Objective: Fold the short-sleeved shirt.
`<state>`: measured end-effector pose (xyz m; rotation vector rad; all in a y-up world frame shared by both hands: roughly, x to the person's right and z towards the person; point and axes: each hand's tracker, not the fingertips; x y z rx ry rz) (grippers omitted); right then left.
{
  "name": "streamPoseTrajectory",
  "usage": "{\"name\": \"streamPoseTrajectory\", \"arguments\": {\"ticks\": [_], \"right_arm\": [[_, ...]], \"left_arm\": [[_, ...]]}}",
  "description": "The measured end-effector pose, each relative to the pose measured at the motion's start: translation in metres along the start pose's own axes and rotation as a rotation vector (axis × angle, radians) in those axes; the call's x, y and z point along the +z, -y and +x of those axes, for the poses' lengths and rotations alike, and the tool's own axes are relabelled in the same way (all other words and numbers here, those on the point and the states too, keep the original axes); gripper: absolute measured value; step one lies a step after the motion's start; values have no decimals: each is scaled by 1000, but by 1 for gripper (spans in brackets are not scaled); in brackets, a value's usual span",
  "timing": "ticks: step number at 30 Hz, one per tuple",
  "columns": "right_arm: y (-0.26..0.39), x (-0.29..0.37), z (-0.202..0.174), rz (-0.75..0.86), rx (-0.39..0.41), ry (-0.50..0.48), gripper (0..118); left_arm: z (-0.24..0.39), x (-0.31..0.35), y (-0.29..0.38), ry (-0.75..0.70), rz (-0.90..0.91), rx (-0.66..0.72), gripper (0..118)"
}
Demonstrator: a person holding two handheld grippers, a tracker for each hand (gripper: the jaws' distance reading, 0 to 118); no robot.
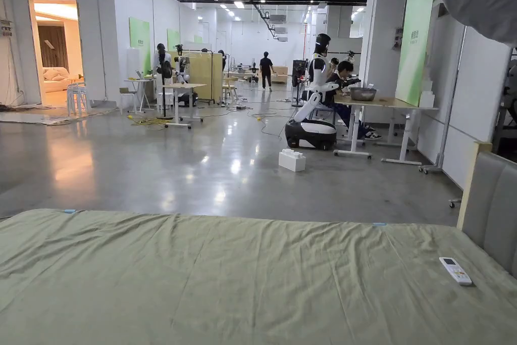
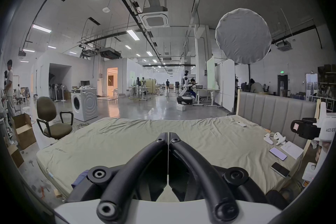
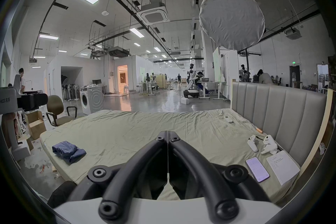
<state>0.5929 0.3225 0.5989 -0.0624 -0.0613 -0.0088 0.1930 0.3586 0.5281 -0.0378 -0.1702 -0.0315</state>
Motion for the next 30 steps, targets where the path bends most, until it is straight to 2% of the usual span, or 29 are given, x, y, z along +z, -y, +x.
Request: {"name": "streamPoseTrajectory", "arguments": {"ticks": [1,2,3,4,6,7,8,11,12,15,22,30], "right_arm": [[0,0,0,2,-1,-1,4],[0,0,0,3,-5,-4,14],[-1,0,0,6,-11,-7,43],[-1,-1,0,4,-20,-8,65],[-1,-3,-1,-2,-33,0,96],[0,-4,-1,0,-34,5,103],[0,-4,-1,4,-34,7,106],[0,-3,-2,8,-31,10,118],[0,-4,-2,6,-25,16,118],[0,-2,-3,28,1,36,118],[1,-4,2,12,-41,44,118],[-1,-3,-1,2,3,49,118]], "left_arm": [[0,0,0,3,3,1,1],[0,1,0,4,7,3,4],[0,1,0,6,10,4,11],[-1,1,-1,11,15,6,18],[-1,1,-1,22,25,15,34],[-1,1,-1,28,26,26,43],[-2,1,0,29,27,32,55],[-1,0,1,21,37,34,107],[-1,-1,1,19,39,31,118],[1,3,1,10,51,14,118],[2,2,1,-1,45,-9,118],[5,0,2,-4,33,-23,118]]}}
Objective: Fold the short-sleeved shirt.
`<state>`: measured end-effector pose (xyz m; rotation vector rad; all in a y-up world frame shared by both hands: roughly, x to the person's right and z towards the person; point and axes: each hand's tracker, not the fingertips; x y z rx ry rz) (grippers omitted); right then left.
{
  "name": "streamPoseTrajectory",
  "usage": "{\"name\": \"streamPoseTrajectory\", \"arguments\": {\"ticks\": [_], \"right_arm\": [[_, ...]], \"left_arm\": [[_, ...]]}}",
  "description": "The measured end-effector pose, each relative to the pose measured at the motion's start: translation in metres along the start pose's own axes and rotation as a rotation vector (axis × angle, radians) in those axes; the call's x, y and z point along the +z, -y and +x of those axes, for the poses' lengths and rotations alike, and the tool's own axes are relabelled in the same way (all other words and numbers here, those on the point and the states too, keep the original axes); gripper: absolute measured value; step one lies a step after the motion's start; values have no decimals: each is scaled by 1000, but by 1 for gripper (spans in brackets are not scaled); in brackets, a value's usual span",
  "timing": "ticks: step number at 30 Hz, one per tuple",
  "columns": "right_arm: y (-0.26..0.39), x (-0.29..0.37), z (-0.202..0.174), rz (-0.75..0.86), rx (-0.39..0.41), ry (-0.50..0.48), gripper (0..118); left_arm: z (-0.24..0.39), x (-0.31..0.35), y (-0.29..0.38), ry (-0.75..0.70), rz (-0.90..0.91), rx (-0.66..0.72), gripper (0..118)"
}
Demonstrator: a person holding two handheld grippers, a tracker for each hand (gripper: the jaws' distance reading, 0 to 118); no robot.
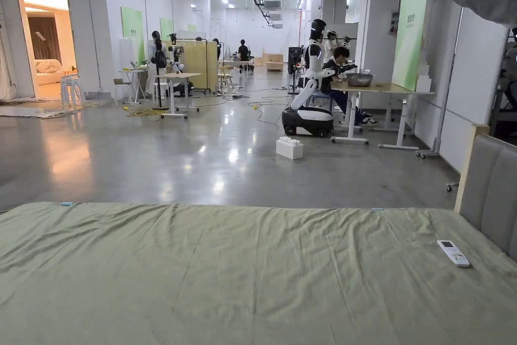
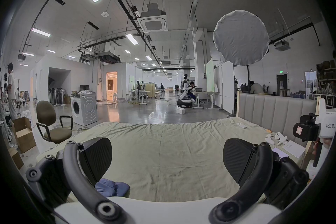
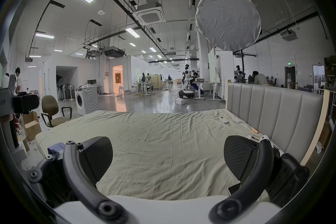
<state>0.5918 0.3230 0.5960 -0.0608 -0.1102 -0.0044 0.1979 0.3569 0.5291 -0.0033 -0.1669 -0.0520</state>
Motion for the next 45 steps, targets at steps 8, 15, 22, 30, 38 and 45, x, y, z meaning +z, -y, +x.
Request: {"name": "streamPoseTrajectory", "arguments": {"ticks": [8,15,22,30,38,45], "right_arm": [[-2,0,-2,4,23,6,118],[-4,-1,-2,-6,2,-4,118],[-3,-2,0,-11,0,15,118],[-3,-2,0,-21,-4,25,118],[-3,-3,-3,-26,-9,9,118],[-2,-3,1,-24,-22,25,118]], "left_arm": [[-2,-1,-1,-10,-6,14,118],[-2,-4,4,-10,-34,9,118],[-4,-4,3,-18,-34,17,118],[-5,-4,4,-23,-39,18,118],[-3,-2,4,-8,-35,9,118],[-3,-2,4,-13,-36,5,118]]}}
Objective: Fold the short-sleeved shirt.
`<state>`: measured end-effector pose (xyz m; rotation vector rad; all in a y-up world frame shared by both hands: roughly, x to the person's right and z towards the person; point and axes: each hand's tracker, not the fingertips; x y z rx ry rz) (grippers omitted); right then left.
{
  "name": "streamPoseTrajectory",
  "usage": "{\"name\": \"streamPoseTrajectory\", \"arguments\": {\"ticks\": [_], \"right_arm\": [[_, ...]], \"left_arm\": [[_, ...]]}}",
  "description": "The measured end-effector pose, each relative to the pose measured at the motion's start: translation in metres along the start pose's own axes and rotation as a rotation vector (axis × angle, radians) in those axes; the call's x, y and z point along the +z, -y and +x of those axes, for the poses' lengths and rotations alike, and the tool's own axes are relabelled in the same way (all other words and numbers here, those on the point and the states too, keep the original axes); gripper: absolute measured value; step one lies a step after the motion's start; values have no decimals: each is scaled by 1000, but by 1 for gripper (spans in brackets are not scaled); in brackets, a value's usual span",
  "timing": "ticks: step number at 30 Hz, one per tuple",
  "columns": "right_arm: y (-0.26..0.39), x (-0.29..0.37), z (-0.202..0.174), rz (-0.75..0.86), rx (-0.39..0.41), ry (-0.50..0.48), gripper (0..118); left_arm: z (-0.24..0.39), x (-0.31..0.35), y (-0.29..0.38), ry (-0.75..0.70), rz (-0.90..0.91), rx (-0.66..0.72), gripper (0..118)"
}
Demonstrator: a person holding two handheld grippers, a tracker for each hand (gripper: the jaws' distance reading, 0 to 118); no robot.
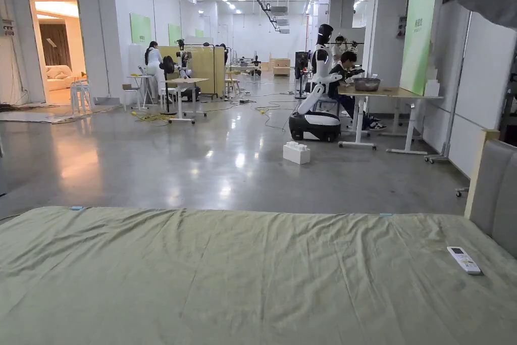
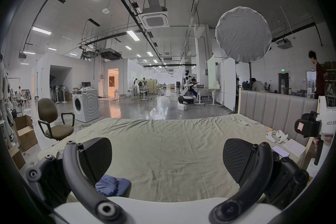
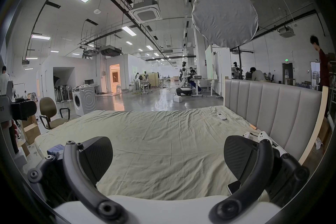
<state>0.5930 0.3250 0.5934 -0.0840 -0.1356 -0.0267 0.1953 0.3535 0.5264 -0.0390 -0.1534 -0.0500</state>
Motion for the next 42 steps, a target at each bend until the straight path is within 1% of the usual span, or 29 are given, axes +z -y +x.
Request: {"name": "streamPoseTrajectory", "arguments": {"ticks": [9,11,13,15,16,19,21,23,25,27,31,34,37,42], "right_arm": [[-2,2,7,1,-60,11,118],[-6,-2,3,14,-80,109,118],[-11,-6,0,-30,-110,207,118],[-17,-8,-2,-75,-139,239,118],[-20,-7,-3,-92,-158,233,118],[-31,-6,-7,-169,-203,170,118],[-37,-2,-13,-164,-227,165,118],[-43,2,-19,-165,-280,186,118],[-48,5,-22,-137,-276,187,118],[-52,6,-20,-133,-284,163,118],[-54,4,-18,-161,-332,181,118],[-49,0,-13,-190,-348,198,118],[-45,-2,-13,-196,-317,235,118],[-42,-4,-8,-211,-312,219,118]], "left_arm": [[1,0,0,4,-7,-3,118],[2,0,0,3,-6,-5,118],[2,0,0,2,-4,2,118],[3,-1,0,9,-9,10,118],[4,0,0,12,-9,10,118],[5,-1,0,14,-17,6,118],[6,-2,0,17,-22,9,118],[6,-3,0,24,-29,13,118],[7,-3,0,30,-31,13,118],[8,-2,0,34,-28,8,118],[8,-1,-1,36,-22,5,118],[7,0,-2,36,-17,15,118],[7,2,-3,38,-15,13,118],[7,2,-3,39,-14,16,118]]}}
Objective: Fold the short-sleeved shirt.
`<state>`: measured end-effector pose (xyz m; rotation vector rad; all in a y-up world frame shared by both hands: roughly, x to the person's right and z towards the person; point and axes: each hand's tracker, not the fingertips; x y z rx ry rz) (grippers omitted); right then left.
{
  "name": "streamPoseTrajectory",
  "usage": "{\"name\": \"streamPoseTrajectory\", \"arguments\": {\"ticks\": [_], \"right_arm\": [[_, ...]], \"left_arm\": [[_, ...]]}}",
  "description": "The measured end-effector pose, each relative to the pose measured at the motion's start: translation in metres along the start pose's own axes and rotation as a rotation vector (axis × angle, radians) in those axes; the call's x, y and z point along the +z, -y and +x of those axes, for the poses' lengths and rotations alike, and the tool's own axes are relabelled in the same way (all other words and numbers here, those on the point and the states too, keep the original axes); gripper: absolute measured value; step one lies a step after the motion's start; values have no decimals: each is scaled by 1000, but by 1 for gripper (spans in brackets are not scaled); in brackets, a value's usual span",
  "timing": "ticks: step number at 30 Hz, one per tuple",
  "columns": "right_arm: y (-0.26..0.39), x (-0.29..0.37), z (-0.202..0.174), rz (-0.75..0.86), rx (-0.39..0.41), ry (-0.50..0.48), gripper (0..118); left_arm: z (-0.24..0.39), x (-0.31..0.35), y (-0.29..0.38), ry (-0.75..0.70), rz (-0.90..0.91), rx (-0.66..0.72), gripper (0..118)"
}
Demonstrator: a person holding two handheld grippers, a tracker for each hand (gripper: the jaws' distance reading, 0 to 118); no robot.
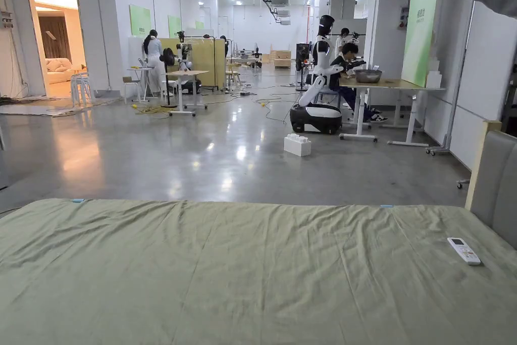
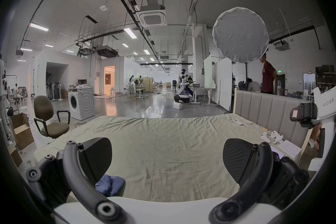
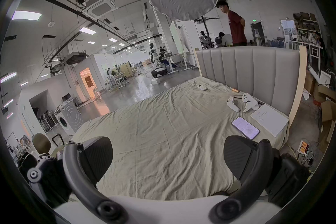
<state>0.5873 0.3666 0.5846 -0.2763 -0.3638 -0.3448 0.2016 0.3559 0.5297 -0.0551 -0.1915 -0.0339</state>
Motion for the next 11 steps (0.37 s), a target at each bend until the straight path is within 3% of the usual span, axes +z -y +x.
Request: {"name": "streamPoseTrajectory", "arguments": {"ticks": [5,9,11], "right_arm": [[2,-1,-2,3,22,21,118],[7,2,-8,-33,31,-91,118],[12,2,-11,-3,76,-147,118]], "left_arm": [[1,0,-1,4,2,-1,118],[4,-2,-3,16,-1,6,118],[5,-3,-3,29,-3,9,118]]}}
